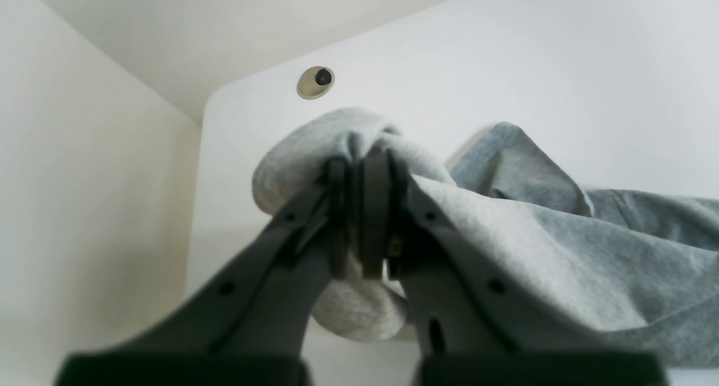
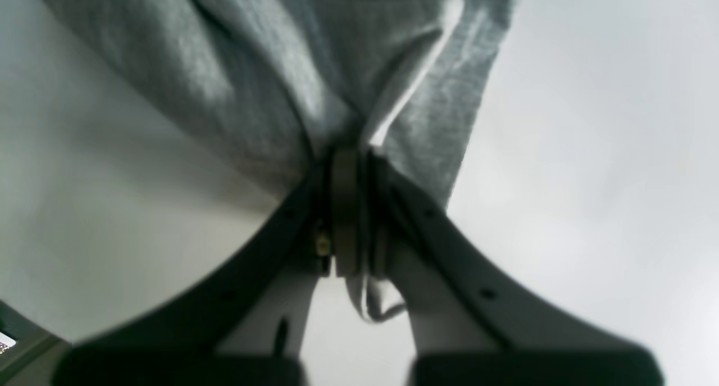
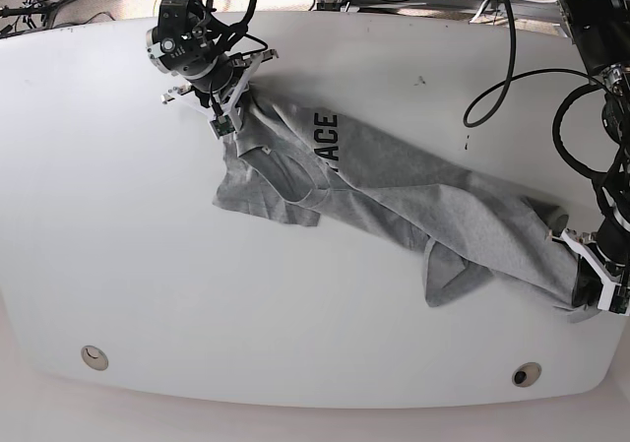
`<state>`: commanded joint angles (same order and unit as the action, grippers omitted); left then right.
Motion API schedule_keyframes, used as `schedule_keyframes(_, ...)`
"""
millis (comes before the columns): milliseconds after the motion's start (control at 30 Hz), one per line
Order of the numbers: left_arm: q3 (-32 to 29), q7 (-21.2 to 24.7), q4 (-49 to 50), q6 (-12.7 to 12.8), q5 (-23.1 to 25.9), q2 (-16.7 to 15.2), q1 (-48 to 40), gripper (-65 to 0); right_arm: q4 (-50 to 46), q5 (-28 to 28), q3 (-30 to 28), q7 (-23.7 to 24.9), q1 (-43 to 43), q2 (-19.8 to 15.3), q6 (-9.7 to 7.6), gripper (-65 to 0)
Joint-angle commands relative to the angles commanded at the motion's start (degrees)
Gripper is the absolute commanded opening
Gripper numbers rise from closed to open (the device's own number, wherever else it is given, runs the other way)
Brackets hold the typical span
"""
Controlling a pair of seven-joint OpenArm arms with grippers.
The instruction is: Fold the T-shirt properly
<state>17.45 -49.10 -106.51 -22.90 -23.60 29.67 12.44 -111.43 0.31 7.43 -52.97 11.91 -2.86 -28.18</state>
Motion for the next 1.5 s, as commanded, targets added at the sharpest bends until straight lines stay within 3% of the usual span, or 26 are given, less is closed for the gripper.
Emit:
schedule_keyframes(300, 0.0, 0.0, 0.0, 0.0, 0.0, 0.0, -0.1, -62.6, 2.1, 0.0, 0.0, 0.0, 7.3, -2.6, -0.44, -62.1)
schedule_keyframes(667, -0.1, 0.0, -0.1, -0.1, -0.1, 0.0, -1.5, -62.6, 11.7, -0.1, 0.2, 1.1, 15.9, -6.9, -0.44, -62.1)
schedule_keyframes(967, 0.1, 0.3, -0.1, -0.1, 0.2, -1.6, -4.0, -62.6, 17.0, -0.4, 0.0, 6.0, 18.8, -8.8, -0.44, -62.1)
schedule_keyframes(1500, 0.1, 0.3, -0.1, -0.1, 0.0, -1.6, -5.4, -62.6, 21.9, -0.2, 0.4, 6.3, 20.9, -15.4, -0.44, -62.1)
